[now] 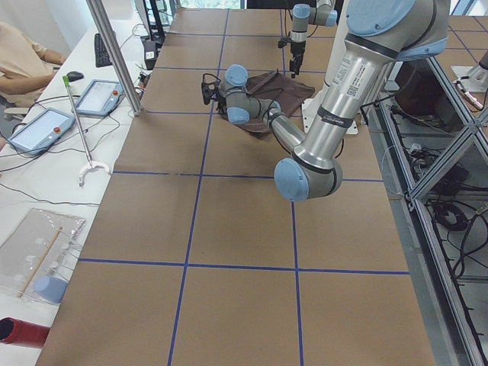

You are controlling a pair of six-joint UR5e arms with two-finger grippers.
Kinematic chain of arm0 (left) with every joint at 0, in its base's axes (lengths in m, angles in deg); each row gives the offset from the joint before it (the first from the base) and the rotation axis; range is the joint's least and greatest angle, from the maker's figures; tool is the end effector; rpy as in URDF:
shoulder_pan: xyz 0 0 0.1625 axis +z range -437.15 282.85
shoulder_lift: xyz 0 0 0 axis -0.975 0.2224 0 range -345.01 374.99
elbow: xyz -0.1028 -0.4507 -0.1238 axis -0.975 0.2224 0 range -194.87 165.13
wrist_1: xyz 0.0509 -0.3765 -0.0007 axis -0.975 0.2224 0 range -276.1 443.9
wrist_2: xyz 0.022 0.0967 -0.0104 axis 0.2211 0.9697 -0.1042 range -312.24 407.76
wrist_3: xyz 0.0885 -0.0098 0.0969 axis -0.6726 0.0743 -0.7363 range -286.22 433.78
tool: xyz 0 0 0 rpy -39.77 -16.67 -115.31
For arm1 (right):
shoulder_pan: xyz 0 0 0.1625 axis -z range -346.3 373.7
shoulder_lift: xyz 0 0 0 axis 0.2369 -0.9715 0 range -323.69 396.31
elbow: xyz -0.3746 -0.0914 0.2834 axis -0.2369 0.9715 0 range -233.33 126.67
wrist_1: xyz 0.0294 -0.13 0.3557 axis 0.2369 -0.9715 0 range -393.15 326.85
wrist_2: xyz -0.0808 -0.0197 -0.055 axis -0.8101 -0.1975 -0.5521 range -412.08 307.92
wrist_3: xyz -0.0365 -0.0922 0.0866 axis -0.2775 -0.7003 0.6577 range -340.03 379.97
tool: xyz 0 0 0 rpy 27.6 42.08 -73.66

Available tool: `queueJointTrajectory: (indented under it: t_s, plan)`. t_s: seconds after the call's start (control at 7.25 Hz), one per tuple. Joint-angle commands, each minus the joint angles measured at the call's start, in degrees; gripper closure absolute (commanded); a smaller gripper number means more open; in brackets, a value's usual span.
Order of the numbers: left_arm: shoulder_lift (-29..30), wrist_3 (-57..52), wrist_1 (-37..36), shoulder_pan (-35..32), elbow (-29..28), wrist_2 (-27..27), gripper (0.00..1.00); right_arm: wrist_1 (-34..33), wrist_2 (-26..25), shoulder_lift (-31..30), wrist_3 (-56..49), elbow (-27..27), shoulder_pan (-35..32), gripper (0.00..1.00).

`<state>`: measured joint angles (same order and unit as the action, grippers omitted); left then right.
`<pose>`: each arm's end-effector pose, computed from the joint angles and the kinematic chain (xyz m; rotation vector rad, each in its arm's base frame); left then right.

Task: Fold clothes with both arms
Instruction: 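Drag the shirt corner toward the robot with the right gripper, rotating it, then release the shirt and move both grippers to opposite sides of it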

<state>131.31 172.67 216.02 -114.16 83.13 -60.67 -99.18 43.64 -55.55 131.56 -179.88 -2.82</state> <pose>0.4644 -0.4649 0.3232 0.0576 1.3598 -0.4610 -0.3883 -0.2406 0.4214 -0.1379 -1.0326 0.5540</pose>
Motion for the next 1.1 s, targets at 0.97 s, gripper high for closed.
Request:
queueJointTrajectory:
  t_s: [0.97]
  plan:
    - [-7.08,11.77,-26.48,20.03,11.95,16.23,0.51,-0.42,6.24,9.68,-9.72,11.94,-19.68,0.0]
